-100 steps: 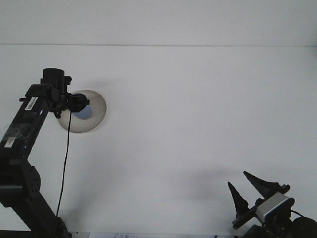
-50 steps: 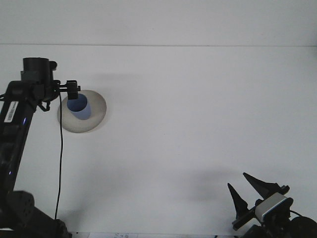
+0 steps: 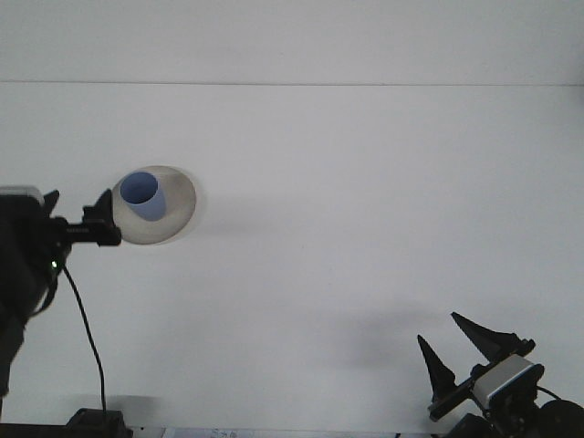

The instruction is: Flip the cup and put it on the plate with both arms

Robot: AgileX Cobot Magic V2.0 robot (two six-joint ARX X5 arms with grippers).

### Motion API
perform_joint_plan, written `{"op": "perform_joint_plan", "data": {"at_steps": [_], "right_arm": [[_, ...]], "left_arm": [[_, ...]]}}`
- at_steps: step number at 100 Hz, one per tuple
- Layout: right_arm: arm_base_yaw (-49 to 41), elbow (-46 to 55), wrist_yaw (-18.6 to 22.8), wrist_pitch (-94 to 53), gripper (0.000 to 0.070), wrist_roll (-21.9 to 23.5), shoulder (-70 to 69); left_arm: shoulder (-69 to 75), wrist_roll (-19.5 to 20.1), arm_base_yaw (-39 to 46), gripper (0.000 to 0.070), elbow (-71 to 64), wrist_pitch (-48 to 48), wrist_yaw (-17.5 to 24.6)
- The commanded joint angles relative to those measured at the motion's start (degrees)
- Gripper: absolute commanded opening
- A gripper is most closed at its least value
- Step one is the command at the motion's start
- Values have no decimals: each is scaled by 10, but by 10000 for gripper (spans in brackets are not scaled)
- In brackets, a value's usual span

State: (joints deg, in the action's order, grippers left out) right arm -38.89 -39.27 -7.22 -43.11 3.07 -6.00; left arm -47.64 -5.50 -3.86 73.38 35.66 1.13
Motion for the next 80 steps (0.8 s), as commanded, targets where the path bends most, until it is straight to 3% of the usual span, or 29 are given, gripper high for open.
{"op": "perform_joint_plan", "data": {"at_steps": [1, 9, 29, 33, 36, 43, 44, 80], "right_arm": [[-5, -2, -7, 7, 468, 5, -1], [-5, -2, -8, 3, 468, 2, -1], [-5, -2, -2, -6, 466, 2, -1], [-5, -2, -3, -7, 443, 2, -1], [-5, -2, -3, -7, 369, 2, -1], [-5, -2, -3, -7, 0, 2, -1], [-5, -2, -3, -7, 0, 2, -1], [-5, -3, -3, 6, 6, 1, -1]], "left_arm": [[58, -29, -15, 537, -91, -19, 37], [131, -50, -37, 538, -184, -25, 80], [261, -96, -57, 516, -329, -23, 86], [277, -102, -56, 445, -342, -23, 95], [286, -105, -56, 353, -349, -23, 100], [300, -104, -56, 48, -354, -19, 100], [301, -104, -56, 5, -354, -19, 100], [313, -104, -56, 15, -354, -28, 99]]}}
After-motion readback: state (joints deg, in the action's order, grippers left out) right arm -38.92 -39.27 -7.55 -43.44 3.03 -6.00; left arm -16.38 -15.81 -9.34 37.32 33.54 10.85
